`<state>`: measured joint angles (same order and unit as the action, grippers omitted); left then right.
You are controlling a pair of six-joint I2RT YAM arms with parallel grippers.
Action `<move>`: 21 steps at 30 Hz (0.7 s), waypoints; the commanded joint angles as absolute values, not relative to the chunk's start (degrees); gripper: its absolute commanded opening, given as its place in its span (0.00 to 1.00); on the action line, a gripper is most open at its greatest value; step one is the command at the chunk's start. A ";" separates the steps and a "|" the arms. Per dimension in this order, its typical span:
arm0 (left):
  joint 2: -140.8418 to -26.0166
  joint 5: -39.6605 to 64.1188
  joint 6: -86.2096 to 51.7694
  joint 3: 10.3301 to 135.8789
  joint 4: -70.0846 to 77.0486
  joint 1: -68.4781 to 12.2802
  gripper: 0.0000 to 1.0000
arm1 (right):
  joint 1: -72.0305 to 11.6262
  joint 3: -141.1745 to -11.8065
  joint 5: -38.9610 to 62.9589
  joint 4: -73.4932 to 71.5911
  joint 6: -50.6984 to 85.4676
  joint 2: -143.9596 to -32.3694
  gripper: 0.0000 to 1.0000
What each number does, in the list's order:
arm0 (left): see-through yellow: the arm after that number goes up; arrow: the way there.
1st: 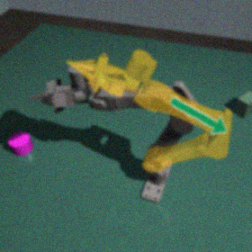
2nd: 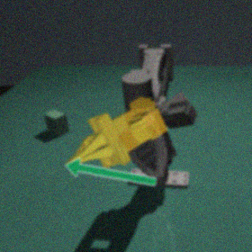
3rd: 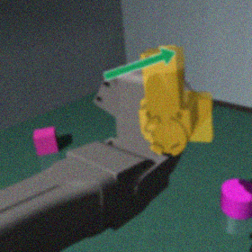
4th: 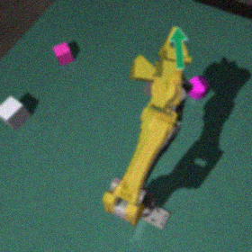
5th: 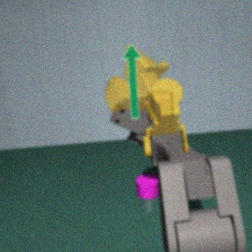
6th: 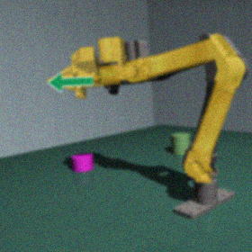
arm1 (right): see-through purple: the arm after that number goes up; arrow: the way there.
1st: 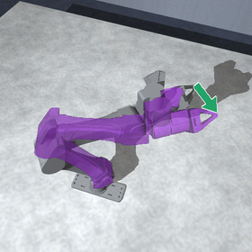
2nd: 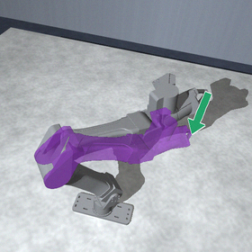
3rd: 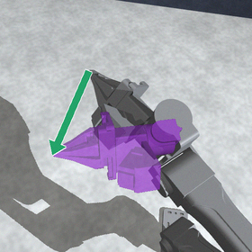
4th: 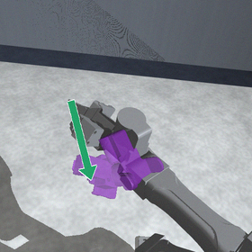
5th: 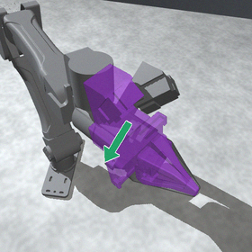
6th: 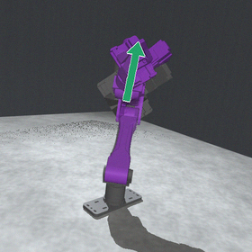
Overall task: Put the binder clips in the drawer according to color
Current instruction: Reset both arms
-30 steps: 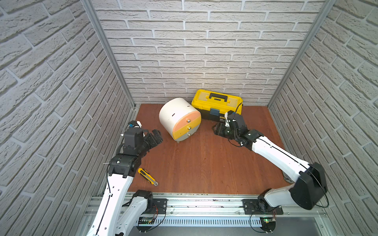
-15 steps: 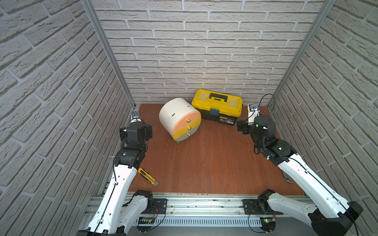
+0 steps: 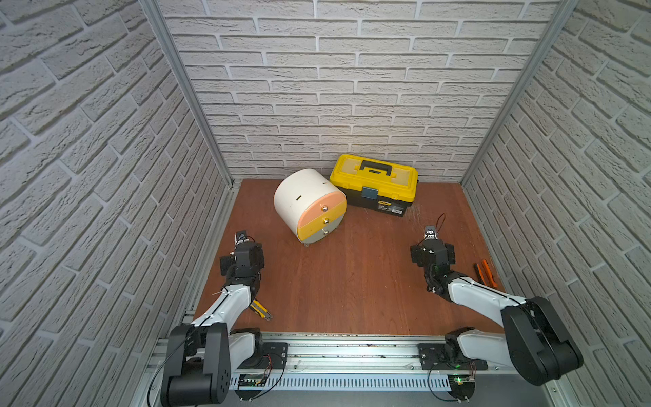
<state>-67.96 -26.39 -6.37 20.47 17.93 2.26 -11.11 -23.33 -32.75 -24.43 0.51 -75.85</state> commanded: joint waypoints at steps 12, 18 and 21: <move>-86.47 -16.64 -3.95 26.34 41.33 2.46 0.98 | -2.28 -24.26 -18.11 -44.41 1.76 -85.56 0.99; -86.97 -11.53 -2.07 24.31 45.17 2.30 0.98 | -2.28 -24.17 -18.10 -44.38 1.79 -85.43 0.99; -88.32 -12.81 -3.20 22.21 49.26 2.54 0.98 | -2.28 -24.14 -18.02 -44.52 1.84 -85.43 0.99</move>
<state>-87.50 -14.24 -3.29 23.70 44.27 2.50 -2.46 -23.38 -18.70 -41.39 1.13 -85.84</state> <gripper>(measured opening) 0.981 0.990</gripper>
